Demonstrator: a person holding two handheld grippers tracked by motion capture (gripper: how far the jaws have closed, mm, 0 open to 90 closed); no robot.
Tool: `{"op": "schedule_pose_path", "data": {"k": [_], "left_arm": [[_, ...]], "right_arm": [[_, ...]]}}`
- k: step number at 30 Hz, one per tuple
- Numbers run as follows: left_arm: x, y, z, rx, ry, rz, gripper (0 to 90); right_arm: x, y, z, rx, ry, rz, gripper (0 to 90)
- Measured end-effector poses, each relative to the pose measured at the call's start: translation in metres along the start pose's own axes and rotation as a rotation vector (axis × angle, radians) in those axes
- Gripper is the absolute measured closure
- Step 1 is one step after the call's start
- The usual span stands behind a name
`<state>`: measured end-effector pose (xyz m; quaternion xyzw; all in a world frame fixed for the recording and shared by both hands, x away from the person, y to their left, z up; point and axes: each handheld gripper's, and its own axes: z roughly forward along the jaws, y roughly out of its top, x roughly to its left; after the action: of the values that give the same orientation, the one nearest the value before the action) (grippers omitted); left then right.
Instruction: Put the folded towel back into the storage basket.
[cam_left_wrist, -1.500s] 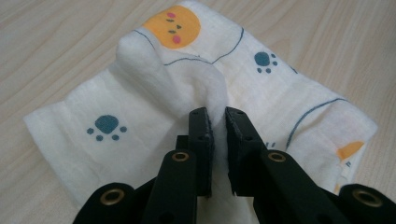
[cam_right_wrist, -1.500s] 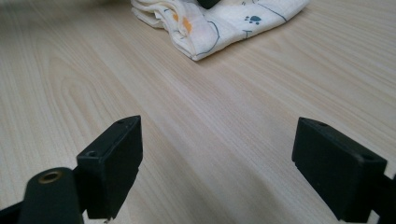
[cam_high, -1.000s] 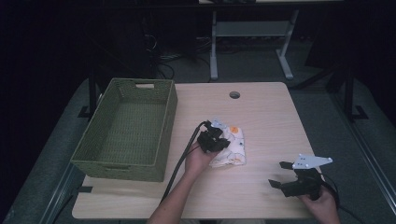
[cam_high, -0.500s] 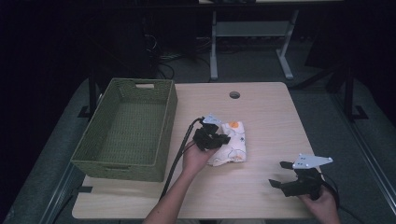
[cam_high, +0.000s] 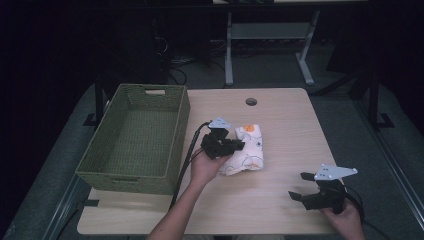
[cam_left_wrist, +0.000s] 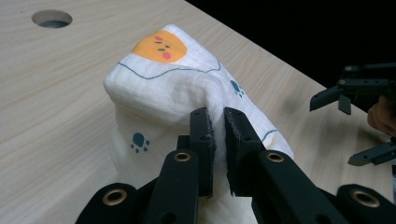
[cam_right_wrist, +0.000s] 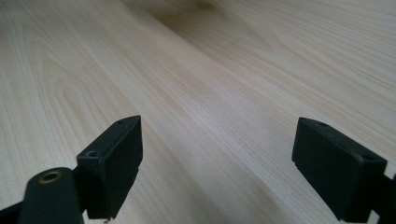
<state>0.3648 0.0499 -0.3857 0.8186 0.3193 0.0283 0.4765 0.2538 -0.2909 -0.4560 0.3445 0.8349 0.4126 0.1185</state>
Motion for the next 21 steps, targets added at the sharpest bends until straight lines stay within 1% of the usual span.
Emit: {"op": "schedule_pose_path", "data": {"k": [5,12,14,16,19,21], "left_arm": [[0.000,0.005,-0.013,-0.022,-0.007,-0.011,82.6],[-0.002,0.012,-0.030,-0.048,-0.018,-0.005,82.6],[-0.001,0.014,-0.035,-0.058,-0.021,-0.010,82.6],[0.000,0.015,-0.038,-0.061,-0.024,-0.009,82.6],[0.002,0.015,-0.045,-0.072,-0.024,-0.024,82.5],[0.002,0.015,-0.048,-0.075,-0.022,-0.022,82.5]], "right_arm": [[0.000,0.000,0.000,0.000,-0.001,0.002,15.9],[-0.001,0.000,0.000,-0.002,-0.002,0.004,15.9],[-0.001,0.000,-0.001,-0.002,-0.002,0.008,15.9],[-0.001,0.000,-0.001,-0.003,-0.003,0.007,15.9],[-0.001,0.000,-0.001,-0.002,-0.004,0.009,15.9],[-0.001,0.000,-0.001,-0.002,-0.004,0.010,15.9]]}}
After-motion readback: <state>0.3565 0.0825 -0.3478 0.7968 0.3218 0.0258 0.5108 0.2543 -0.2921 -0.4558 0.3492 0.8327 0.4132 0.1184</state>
